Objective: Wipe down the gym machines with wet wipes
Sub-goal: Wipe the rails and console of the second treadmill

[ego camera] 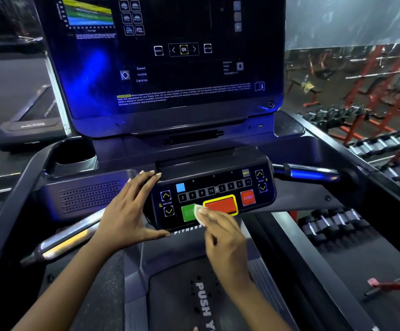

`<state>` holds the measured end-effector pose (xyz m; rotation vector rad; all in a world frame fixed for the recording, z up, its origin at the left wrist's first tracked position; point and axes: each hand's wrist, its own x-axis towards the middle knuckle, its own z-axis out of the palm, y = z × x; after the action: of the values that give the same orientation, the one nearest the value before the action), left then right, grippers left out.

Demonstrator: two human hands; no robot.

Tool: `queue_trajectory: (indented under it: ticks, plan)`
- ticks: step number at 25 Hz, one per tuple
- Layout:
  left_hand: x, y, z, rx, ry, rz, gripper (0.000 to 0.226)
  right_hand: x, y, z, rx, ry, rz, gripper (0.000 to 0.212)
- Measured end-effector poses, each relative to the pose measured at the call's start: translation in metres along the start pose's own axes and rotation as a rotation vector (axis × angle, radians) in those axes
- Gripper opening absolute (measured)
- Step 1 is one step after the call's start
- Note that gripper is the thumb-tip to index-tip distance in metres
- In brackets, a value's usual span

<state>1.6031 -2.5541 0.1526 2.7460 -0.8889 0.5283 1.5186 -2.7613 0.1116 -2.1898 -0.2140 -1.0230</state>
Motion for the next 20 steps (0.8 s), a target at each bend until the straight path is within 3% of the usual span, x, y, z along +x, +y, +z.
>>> queue_trajectory:
  ticks: [3,6,10,15,17,20]
  plan:
    - [0.0,-0.002,-0.002,-0.085,-0.007,-0.007,0.115,0.041,0.005,-0.016,0.109,0.035,-0.04,0.043]
    - [0.003,0.003,-0.006,-0.3,0.03,-0.169,0.101,0.107,0.017,-0.029,0.124,0.002,-0.01,0.041]
    - [0.016,0.013,0.0,-0.356,0.096,-0.389,0.091,0.184,0.033,0.0,0.164,-0.421,-0.097,0.04]
    - [0.016,0.014,0.007,-0.157,0.061,-0.337,0.077,0.217,0.036,0.094,0.056,-1.004,-0.519,0.029]
    - [0.016,0.012,0.008,-0.138,0.061,-0.323,0.074,0.219,0.045,0.113,0.015,-1.1,-0.693,0.031]
    - [0.017,0.013,0.008,-0.12,0.045,-0.326,0.076,0.225,0.07,0.108,0.011,-1.175,-0.758,0.038]
